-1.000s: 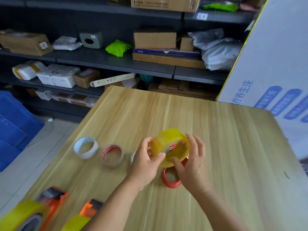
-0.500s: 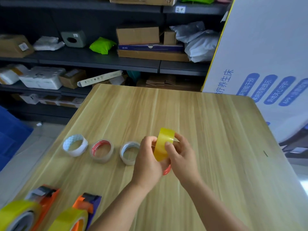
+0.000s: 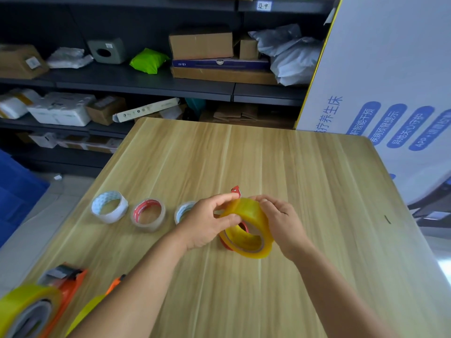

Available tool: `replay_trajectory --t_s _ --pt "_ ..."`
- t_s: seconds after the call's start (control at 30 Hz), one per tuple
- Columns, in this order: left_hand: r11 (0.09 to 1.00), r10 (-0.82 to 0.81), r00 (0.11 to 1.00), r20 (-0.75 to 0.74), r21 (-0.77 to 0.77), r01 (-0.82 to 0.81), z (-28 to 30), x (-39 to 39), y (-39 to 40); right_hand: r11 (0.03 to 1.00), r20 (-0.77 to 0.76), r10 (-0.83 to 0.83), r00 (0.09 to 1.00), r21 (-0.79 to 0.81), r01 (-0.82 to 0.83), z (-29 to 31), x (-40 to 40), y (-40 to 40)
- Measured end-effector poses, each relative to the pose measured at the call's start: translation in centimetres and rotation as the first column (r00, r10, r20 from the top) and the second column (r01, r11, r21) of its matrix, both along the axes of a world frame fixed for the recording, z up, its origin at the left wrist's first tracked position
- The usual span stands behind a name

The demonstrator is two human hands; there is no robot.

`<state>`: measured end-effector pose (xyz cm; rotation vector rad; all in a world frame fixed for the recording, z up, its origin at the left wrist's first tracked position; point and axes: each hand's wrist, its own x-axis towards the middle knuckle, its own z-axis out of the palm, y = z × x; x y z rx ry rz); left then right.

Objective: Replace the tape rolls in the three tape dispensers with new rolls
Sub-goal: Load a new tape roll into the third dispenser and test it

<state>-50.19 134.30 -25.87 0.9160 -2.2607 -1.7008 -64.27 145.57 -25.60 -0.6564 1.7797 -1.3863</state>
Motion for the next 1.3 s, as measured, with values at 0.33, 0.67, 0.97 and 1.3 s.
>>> replay_trajectory --t_s 0.33,0.67,0.97,1.3 --pt "0.995 0.084 0.994 -0.063 0.065 -0.08 -1.2 -0.5 0.7 0.999 -0.071 0.03 0.997 0.026 -0.028 -0.9 -0.2 -0.1" --pt "0.875 0.394 0.893 0.216 0.21 -0.437 -5.2 0.4 1.7 0.895 -0.365 0.403 0.839 0.349 -0.278 -4.7 0.5 1.0" --pt "0.675 0.532 0.757 0.38 0.349 -0.65 -6.7 -1.8 0.7 0.716 -0.574 0.682 0.453 0.652 -0.249 -6.1 0.2 -0.7" --pt "0.738 0.451 0.727 0.518 0.242 -0.63 -9.5 -2.4 1.6 0.707 -0.653 0.702 0.285 0.689 -0.163 -8.4 0.8 -0.7"
